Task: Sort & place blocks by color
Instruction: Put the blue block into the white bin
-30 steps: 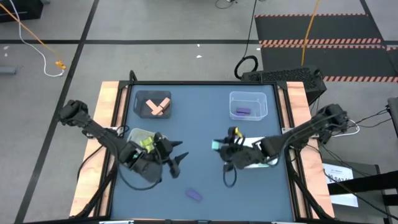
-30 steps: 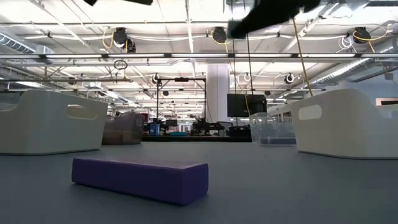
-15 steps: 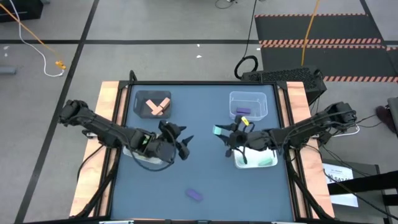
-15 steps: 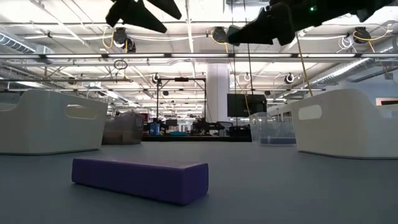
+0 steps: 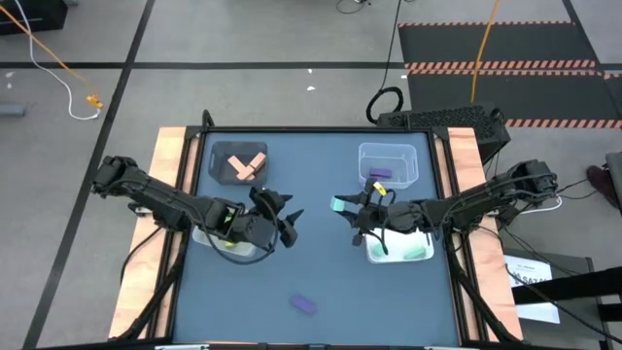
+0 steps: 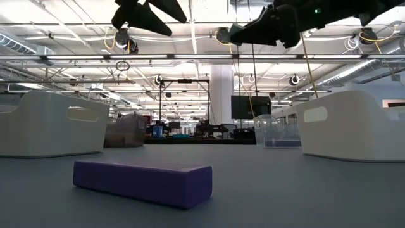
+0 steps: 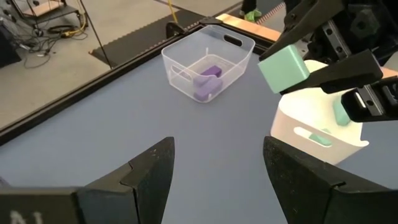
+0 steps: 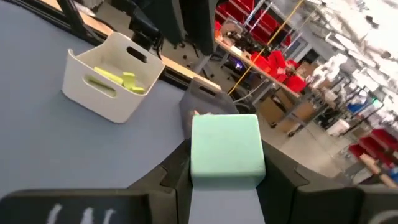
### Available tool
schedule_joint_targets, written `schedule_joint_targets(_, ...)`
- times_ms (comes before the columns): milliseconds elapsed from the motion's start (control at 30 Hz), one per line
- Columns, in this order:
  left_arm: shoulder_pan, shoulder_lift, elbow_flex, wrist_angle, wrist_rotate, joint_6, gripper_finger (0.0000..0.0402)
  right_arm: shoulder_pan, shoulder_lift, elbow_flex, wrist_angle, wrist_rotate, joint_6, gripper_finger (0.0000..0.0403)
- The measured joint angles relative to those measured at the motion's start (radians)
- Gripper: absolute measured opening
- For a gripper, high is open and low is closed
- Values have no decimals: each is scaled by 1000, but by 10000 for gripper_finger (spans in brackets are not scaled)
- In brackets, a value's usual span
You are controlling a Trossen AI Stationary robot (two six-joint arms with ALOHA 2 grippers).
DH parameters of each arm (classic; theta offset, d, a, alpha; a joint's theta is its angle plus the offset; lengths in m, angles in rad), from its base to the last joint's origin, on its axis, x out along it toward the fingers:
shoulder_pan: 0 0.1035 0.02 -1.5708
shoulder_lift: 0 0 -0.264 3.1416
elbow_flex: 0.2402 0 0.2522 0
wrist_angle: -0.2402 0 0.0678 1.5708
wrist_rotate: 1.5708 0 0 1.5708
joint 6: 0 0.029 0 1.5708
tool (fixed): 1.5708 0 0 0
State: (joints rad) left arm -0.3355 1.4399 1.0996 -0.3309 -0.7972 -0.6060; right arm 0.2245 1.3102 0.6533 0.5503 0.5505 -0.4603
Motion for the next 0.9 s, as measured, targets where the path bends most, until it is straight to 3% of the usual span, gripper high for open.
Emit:
schedule_joint_targets(133, 0, 0, 0, -1, 0, -2, 246, 7, -4, 0, -92, 2, 170, 114)
schedule_joint_targets(400, 0, 0, 0, -12, 0, -1, 246, 64, -115, 0, -542, -17, 719, 114)
schedule_joint_targets(567, 0, 0, 0, -18, 5, -1, 246, 104, -220, 0, -740, -175, 1055, 114)
schedule_joint_targets(900, -2, 0, -61, -9, 125, -46, 246, 184, -313, 0, -1149, -383, 1447, 114)
